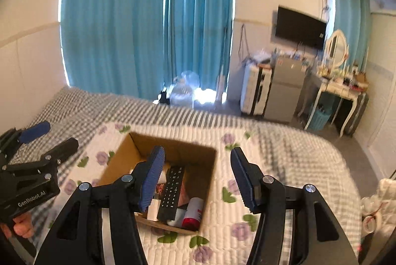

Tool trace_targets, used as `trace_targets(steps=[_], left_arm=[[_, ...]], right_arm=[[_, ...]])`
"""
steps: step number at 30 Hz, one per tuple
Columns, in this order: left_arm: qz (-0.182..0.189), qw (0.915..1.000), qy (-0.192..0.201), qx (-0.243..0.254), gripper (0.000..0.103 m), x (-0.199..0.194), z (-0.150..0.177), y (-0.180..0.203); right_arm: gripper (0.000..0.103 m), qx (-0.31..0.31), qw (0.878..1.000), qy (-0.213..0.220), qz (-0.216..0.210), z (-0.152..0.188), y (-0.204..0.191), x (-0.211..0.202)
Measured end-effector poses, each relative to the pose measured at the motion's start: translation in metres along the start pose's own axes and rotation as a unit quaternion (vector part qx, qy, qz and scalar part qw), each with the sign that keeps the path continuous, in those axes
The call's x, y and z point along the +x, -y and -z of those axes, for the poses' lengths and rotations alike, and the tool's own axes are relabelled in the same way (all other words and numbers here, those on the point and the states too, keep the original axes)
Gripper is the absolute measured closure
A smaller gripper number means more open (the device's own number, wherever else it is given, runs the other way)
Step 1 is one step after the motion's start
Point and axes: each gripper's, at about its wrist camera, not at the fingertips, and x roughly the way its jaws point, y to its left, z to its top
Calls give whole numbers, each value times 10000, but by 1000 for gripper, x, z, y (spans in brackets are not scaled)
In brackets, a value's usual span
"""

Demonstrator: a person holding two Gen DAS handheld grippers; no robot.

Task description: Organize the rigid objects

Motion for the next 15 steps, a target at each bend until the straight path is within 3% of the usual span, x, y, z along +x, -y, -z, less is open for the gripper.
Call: trace_targets(steps=[4, 9, 15], left_arm=[[26, 9988, 485, 20, 26, -51, -14, 0], [-33, 9951, 986, 49, 26, -102, -15, -1], [187, 9913, 1292, -174, 26, -128, -9, -14]], right_arm=[[47, -68, 9993, 155, 322, -13, -1, -57], [47, 157, 9989, 431, 17, -21, 2, -111], [47, -38, 9951, 977, 133, -14, -8, -152]])
